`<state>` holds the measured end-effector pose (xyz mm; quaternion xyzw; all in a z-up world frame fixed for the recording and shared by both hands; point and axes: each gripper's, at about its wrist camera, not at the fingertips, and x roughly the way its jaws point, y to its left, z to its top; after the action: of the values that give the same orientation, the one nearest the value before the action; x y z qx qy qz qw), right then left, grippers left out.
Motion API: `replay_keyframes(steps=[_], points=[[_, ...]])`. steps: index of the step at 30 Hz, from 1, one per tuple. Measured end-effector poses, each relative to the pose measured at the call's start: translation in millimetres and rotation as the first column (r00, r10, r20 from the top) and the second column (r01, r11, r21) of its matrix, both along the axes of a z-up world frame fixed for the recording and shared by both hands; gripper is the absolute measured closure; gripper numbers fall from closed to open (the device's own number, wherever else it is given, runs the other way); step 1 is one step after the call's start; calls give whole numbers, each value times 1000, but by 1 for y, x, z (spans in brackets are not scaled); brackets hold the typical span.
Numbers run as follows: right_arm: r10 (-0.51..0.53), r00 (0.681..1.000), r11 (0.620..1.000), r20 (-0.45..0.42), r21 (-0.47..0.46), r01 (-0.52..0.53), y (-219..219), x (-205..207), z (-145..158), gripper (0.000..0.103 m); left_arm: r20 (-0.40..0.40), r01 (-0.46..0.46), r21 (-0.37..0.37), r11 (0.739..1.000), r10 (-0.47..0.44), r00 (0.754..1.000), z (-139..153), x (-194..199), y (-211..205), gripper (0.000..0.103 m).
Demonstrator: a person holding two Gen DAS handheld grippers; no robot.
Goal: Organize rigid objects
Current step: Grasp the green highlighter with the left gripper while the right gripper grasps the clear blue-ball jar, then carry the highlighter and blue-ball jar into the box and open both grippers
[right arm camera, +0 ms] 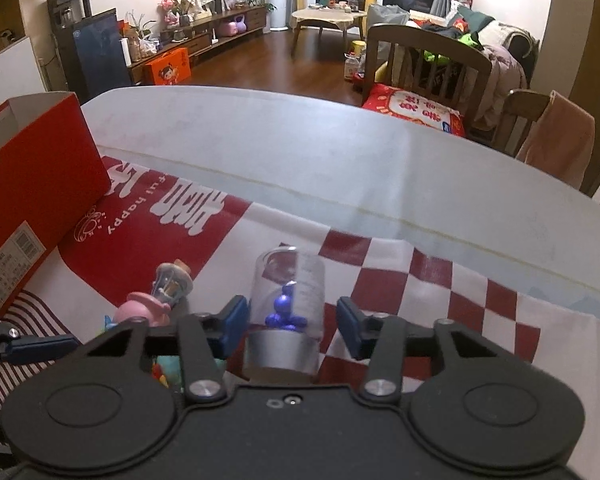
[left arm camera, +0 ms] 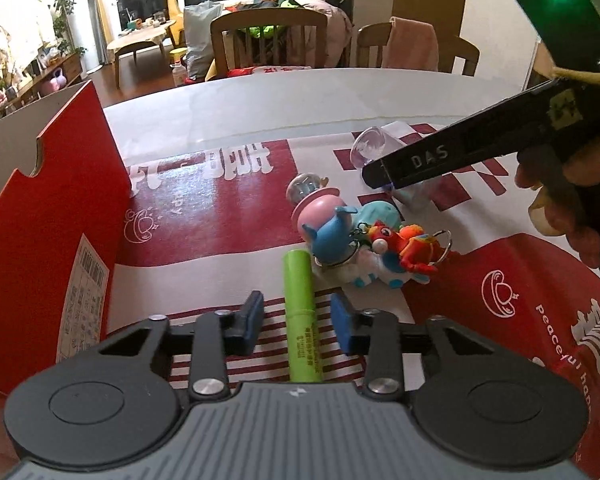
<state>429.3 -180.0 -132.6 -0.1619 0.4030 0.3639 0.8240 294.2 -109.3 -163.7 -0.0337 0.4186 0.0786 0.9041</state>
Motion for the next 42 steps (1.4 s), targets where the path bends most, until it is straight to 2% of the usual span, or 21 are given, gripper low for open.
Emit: replay_keyframes(steps=[1,3,4,9,28,36,42], points=[[-3,1000,1000,-5,6,3,-1,-1,1,63,-1,1,0,1000,-1,1000,0,0,0,74],[-10,1000,1000,-8,7,10,-2,-3,1,63,-1,-3,-3,1000,3,1000,1,0,0,86],[-14,1000,1000,-9,10,14,-2,-4,2,63,-2,-4,-2,1000,4,1000,1,0,-1,87],[-63,998,997,-24,41,64,-11,-10,14,63,0,6,14,1000,-6,1000,6,2,-2,87],[-65,998,993,-10,102,66,-44,-93,100,63,65,-12,-103,995,19,998,60,-33,17,87],[-56,998,993,7,102,55,-34,-126,134,63,114,-4,-136,991,19,993,97,-49,29,87],[-44,999,993,24,115,41,-12,-146,152,63,154,-5,-146,989,28,988,123,-64,55,87]])
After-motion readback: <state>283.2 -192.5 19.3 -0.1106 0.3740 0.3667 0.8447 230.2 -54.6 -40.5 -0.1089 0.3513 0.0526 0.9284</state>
